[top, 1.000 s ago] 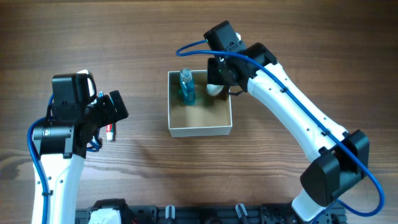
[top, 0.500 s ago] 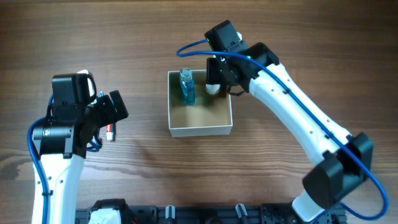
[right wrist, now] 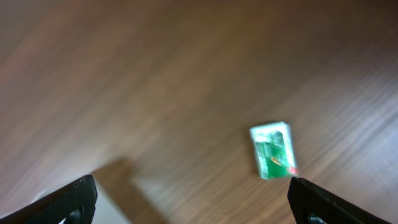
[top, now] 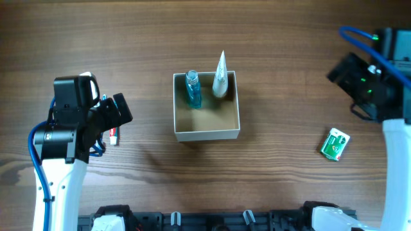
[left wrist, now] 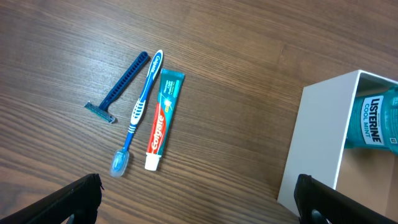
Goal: Pack container
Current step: 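Release the tube upright in the box and reach toward green soap box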
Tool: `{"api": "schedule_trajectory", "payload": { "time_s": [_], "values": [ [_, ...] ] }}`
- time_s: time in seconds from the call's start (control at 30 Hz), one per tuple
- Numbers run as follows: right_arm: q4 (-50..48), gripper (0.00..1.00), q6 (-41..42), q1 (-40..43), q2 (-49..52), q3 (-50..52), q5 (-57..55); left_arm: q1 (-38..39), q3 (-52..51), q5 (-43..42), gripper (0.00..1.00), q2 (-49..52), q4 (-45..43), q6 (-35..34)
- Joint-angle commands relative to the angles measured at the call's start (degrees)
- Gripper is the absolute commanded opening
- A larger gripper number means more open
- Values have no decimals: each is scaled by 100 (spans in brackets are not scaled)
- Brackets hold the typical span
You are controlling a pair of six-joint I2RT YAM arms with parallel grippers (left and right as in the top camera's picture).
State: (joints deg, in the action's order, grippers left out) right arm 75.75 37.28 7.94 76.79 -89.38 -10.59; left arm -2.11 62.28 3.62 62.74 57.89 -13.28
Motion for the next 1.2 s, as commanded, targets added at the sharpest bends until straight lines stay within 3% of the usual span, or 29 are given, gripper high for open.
{"api": "schedule_trajectory", "payload": {
  "time_s": [0.0,0.23,0.47,0.67,0.87,1.0,1.17],
  "values": [
    [-402,100,-391,874,79,1073,664,-42,133,120,100,4,4,-90],
    [-1818,100,-737,1965,308,3204,839,-42,133,120,100,4,4,-90],
    [-3359,100,-1141,2052,374,4542,857,-42,133,118,100,4,9,-92],
    [-4507,97,-1521,2052,492,5246,855,-42,133,118,100,4,9,-92],
    [-4811,94,-1674,2052,831,5287,863,-42,133,118,100,4,9,-92],
    [-4822,84,-1676,2052,1095,5287,887,-42,133,120,100,4,9,-92],
    [-4784,53,-1672,2052,1226,5287,922,-42,133,118,100,4,9,-92]
  ]
}}
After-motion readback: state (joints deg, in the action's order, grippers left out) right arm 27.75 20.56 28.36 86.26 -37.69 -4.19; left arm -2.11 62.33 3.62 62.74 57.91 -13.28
